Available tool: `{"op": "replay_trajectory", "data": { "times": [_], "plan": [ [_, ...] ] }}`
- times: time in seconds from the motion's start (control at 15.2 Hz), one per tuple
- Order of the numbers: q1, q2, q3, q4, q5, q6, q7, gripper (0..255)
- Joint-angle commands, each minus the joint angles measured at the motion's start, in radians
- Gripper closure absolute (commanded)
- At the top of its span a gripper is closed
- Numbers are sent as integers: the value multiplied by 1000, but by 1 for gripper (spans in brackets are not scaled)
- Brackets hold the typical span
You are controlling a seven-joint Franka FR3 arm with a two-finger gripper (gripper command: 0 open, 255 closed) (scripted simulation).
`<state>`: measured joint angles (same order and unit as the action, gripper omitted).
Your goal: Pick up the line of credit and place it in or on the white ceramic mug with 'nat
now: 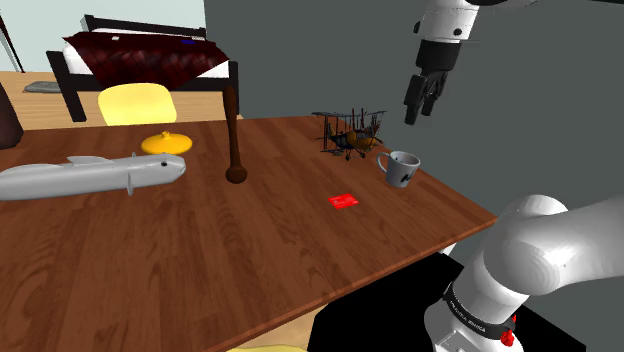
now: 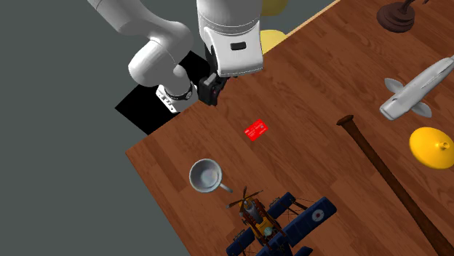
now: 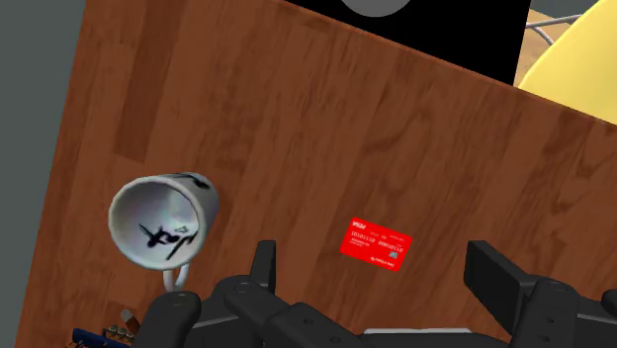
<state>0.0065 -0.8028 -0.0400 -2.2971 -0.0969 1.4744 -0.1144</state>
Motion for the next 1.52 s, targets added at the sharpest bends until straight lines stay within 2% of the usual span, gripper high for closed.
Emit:
{"op": "replay_trajectory", "data": {
  "times": [0.0,0.79,1.25,1.45],
  "plan": [
    [0,0,0,0,0,0,0,0],
    [166,386,34,-62,-206,229,-413,0],
    [232,585,81,-128,-358,386,-587,0],
    [243,643,93,-161,-416,446,-623,0]
  ]
}}
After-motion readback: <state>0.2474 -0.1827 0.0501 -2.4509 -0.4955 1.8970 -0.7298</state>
